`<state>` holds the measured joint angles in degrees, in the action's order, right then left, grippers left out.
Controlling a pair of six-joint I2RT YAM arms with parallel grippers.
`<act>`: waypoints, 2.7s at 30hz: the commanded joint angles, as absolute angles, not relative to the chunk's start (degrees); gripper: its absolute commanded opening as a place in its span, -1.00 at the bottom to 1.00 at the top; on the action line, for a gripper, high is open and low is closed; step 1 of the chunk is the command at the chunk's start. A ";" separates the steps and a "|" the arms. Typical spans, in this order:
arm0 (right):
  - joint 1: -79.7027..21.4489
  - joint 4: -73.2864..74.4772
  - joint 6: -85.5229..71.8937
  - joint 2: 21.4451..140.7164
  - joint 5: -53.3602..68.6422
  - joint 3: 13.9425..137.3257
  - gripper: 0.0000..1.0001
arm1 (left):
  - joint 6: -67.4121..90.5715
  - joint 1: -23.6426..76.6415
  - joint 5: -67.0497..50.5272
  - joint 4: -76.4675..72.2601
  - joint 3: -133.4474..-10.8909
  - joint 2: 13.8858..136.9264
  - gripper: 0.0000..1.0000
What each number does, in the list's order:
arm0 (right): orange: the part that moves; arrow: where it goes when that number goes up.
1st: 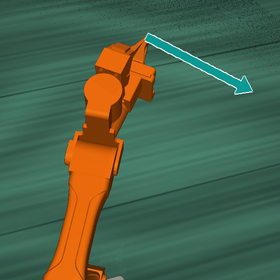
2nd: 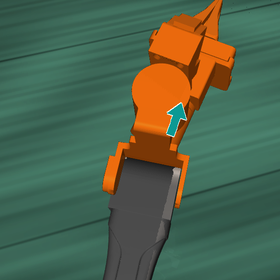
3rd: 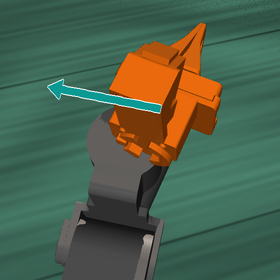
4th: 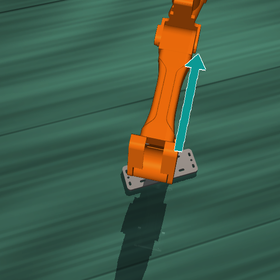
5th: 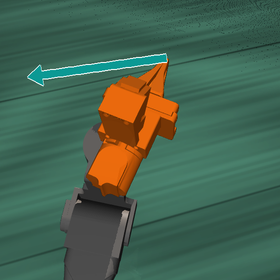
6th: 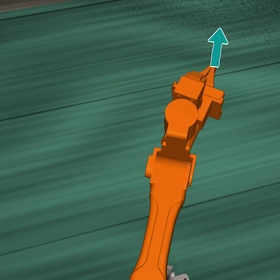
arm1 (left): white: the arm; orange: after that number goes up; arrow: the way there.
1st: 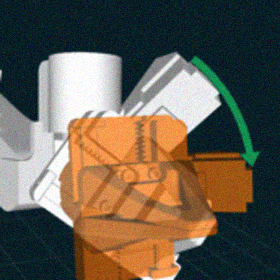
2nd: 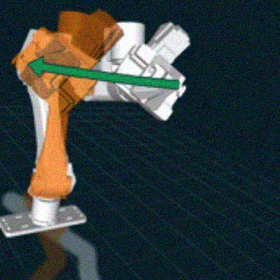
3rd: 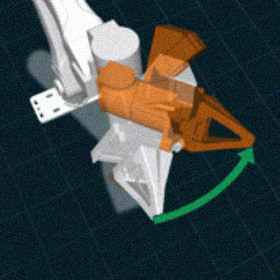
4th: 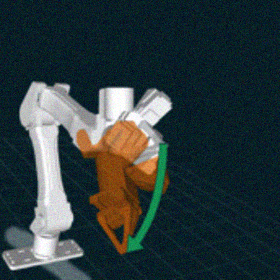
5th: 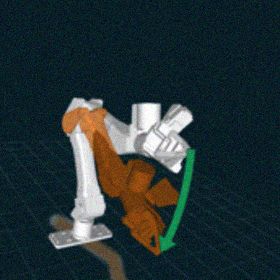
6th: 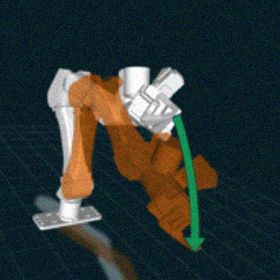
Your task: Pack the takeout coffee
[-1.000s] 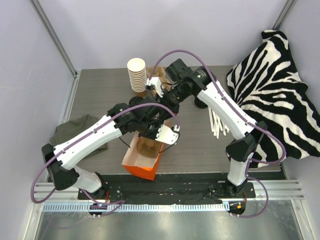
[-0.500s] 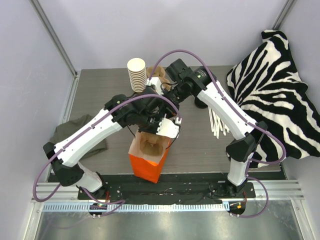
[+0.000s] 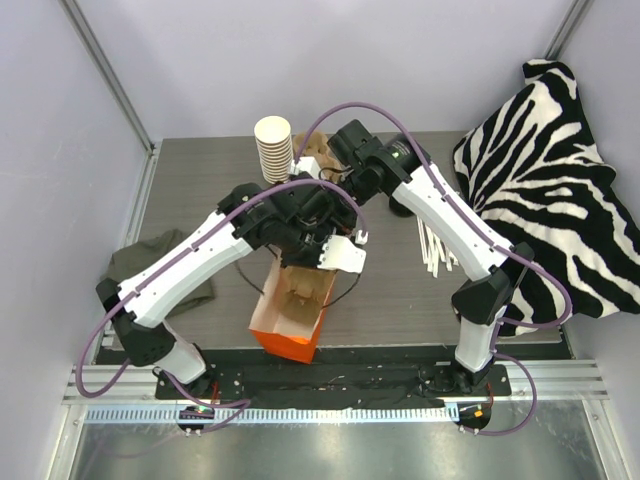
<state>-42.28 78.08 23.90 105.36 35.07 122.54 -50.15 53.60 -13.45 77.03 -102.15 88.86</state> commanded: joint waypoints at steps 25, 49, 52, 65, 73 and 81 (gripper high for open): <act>-44.74 79.19 23.82 101.69 31.38 123.58 -0.98 | -43.60 54.67 -17.05 86.31 -101.61 89.39 -1.00; -44.82 79.19 23.99 101.07 32.25 123.40 -0.98 | -44.74 53.17 -14.68 74.36 -91.05 86.32 0.02; -45.00 79.10 23.99 101.08 32.17 123.57 -0.98 | -44.30 53.17 -13.28 73.13 -92.80 85.26 0.20; -46.14 78.40 23.29 99.93 29.80 123.49 -0.98 | -42.19 53.44 -14.41 69.70 -99.49 78.50 0.45; -47.37 78.14 23.55 97.56 26.64 121.12 -0.98 | -41.13 54.32 -20.21 63.90 -97.47 65.76 0.64; -47.29 76.38 22.85 93.78 23.30 116.02 -0.98 | -36.31 54.32 -15.93 62.06 -97.38 63.02 0.71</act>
<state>-47.20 77.41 22.59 98.02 26.22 117.64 -40.29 54.13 -18.81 65.65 -96.95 61.17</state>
